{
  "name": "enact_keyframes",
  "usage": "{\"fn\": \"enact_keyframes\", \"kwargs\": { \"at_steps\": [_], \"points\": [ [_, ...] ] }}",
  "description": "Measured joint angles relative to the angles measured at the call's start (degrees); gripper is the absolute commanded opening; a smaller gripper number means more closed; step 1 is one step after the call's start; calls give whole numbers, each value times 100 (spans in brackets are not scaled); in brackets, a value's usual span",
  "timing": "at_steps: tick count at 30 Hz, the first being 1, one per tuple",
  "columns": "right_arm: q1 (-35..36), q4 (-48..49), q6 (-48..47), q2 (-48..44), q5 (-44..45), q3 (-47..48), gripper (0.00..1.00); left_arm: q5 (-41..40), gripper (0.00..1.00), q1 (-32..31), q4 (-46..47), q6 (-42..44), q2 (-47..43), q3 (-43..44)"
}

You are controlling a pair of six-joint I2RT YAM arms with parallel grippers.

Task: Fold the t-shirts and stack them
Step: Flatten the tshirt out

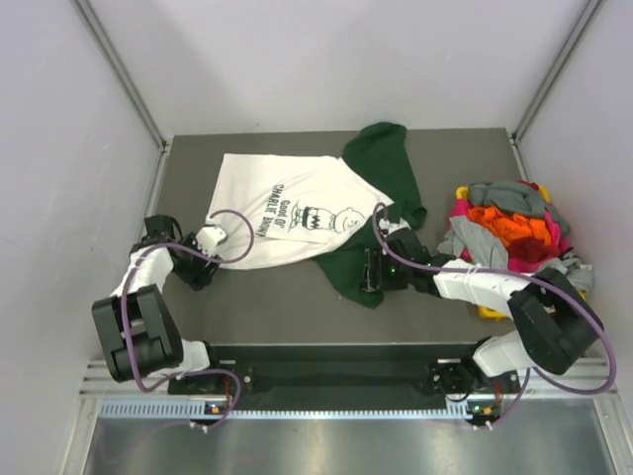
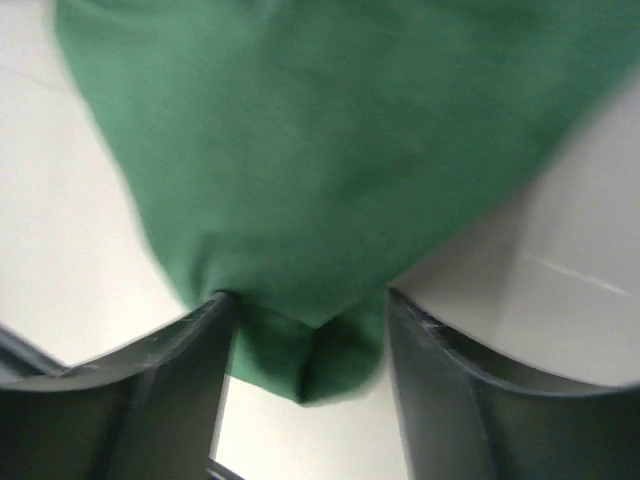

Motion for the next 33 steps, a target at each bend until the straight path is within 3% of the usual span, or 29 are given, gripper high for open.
{"fn": "enact_keyframes", "kwargs": {
  "at_steps": [2, 3, 5, 10, 17, 22, 29, 33],
  "points": [
    [24, 463, 105, 122, -227, -85, 38, -70, 65, -81, 85, 31, 227, 0],
    [28, 632, 164, 166, -295, -142, 15, -107, 65, -122, 138, 35, 326, 0],
    [31, 844, 258, 208, -404, -306, 0, -164, 65, -186, 245, 28, 444, -2],
    [39, 737, 616, -658, -385, -920, 0, -168, 64, -271, 566, -17, 439, -63],
    [63, -833, 1296, -3834, -201, -1491, 0, -140, 63, -339, 706, -11, 330, -275],
    [63, -1770, 1818, -5377, -160, -1620, 0, 55, 63, -356, 426, 146, 201, -269],
    [61, -3038, 1847, -5534, 479, -1161, 0, 667, 62, -382, -876, 844, -170, 76],
    [-85, -3126, 1530, -5082, 765, -785, 0, 931, 62, -382, -1460, 1143, -190, 337]
  ]
}}
